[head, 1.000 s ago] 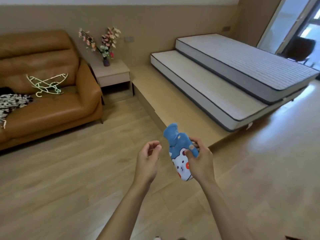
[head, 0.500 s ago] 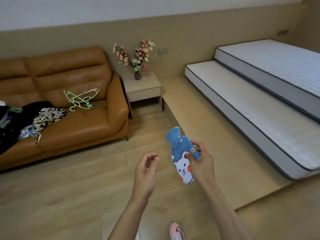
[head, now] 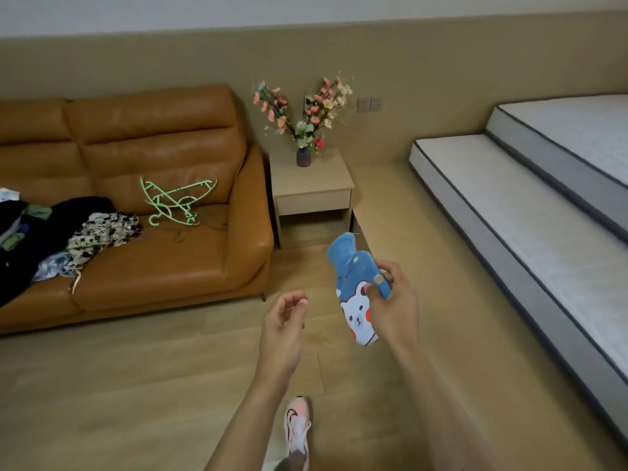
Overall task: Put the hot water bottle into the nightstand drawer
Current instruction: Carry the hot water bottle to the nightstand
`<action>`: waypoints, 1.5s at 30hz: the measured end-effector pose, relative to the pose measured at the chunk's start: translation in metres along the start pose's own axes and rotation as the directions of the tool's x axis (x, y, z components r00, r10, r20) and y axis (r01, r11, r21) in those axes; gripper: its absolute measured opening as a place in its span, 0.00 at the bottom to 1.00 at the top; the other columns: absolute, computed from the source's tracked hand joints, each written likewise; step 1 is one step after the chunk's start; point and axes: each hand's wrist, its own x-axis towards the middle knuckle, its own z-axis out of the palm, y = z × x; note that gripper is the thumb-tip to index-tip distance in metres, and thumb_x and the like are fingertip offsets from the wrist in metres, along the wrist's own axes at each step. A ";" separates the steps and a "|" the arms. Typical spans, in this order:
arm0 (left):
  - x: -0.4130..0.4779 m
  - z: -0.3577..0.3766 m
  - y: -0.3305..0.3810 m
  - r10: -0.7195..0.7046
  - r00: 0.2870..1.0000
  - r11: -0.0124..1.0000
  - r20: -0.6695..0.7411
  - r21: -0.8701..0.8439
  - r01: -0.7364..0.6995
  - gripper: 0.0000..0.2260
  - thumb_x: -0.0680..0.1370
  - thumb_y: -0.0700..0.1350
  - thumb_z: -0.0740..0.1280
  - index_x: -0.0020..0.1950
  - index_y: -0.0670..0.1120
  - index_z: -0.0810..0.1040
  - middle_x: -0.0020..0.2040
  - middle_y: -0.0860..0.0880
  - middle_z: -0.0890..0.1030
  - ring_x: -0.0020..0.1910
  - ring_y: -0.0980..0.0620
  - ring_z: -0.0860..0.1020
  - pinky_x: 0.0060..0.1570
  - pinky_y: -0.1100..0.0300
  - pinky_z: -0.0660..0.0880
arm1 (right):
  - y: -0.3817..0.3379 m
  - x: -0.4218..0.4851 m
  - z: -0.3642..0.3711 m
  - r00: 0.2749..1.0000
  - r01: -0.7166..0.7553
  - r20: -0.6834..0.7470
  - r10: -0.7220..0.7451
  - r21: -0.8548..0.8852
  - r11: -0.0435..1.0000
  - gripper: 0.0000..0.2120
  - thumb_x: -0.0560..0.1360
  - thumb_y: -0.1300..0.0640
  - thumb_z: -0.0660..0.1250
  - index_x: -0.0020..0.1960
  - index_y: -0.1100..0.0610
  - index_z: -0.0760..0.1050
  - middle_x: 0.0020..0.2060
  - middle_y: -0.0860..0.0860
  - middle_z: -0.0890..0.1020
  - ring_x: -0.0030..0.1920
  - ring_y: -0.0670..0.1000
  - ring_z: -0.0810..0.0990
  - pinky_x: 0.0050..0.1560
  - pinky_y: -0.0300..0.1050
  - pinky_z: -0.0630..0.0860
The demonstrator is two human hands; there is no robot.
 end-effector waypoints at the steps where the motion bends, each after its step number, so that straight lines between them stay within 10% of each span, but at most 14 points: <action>1: 0.029 0.006 0.000 -0.005 1.000 1.000 0.005 -0.001 0.005 0.06 0.80 0.44 0.66 0.53 0.49 0.82 0.50 0.52 0.83 0.51 0.54 0.79 0.53 0.55 0.76 | 0.002 0.023 0.014 1.000 0.000 -0.004 0.000 -0.003 1.000 0.17 0.74 0.66 0.68 0.60 0.53 0.77 0.52 0.45 0.83 0.53 0.47 0.82 0.55 0.43 0.80; 4: 0.107 0.020 0.003 -0.008 0.999 1.000 0.040 -0.007 0.008 0.06 0.80 0.45 0.66 0.54 0.49 0.82 0.51 0.53 0.84 0.53 0.54 0.80 0.52 0.57 0.77 | 0.002 0.082 0.047 1.000 0.000 -0.002 0.000 -0.005 1.000 0.15 0.75 0.67 0.67 0.60 0.55 0.77 0.51 0.45 0.83 0.53 0.47 0.82 0.51 0.33 0.77; 20: 0.435 0.120 0.044 -0.098 0.981 0.988 0.167 0.130 0.077 0.06 0.80 0.49 0.66 0.54 0.55 0.81 0.50 0.59 0.84 0.53 0.60 0.81 0.59 0.53 0.79 | 0.020 0.396 0.165 0.982 -0.184 -0.010 0.186 0.100 0.978 0.14 0.76 0.66 0.67 0.60 0.58 0.78 0.51 0.56 0.84 0.50 0.56 0.84 0.55 0.60 0.81; 27: 0.565 0.162 0.062 -0.136 0.986 0.982 0.094 0.146 0.121 0.05 0.80 0.49 0.66 0.50 0.56 0.81 0.45 0.68 0.82 0.46 0.71 0.78 0.46 0.65 0.73 | 0.026 0.544 0.216 0.973 -0.213 0.119 0.197 0.137 0.967 0.16 0.76 0.66 0.68 0.50 0.44 0.77 0.44 0.47 0.84 0.43 0.45 0.83 0.37 0.32 0.79; 34: 0.694 0.176 0.068 -0.201 0.978 0.973 0.052 0.127 0.193 0.06 0.80 0.46 0.66 0.45 0.55 0.81 0.38 0.69 0.82 0.38 0.74 0.77 0.35 0.81 0.69 | 0.039 0.656 0.276 0.937 -0.320 0.199 0.287 0.159 0.934 0.16 0.74 0.67 0.69 0.51 0.47 0.81 0.43 0.49 0.87 0.43 0.49 0.87 0.40 0.41 0.83; 39: 0.806 0.183 0.062 -0.247 0.967 0.961 0.058 0.142 0.237 0.05 0.79 0.47 0.68 0.54 0.51 0.80 0.46 0.59 0.82 0.46 0.62 0.79 0.42 0.67 0.71 | 0.054 0.737 0.307 0.895 -0.373 0.319 0.313 0.149 0.916 0.13 0.76 0.65 0.68 0.60 0.59 0.80 0.51 0.61 0.85 0.50 0.62 0.86 0.51 0.61 0.83; 45: 0.931 0.190 0.060 -0.357 0.912 0.909 0.203 0.302 0.289 0.22 0.79 0.58 0.64 0.71 0.53 0.71 0.60 0.52 0.78 0.57 0.52 0.79 0.52 0.56 0.78 | 0.078 0.824 0.334 0.777 -0.431 0.529 0.340 0.054 0.901 0.18 0.75 0.68 0.68 0.64 0.57 0.79 0.55 0.59 0.85 0.52 0.63 0.85 0.51 0.61 0.83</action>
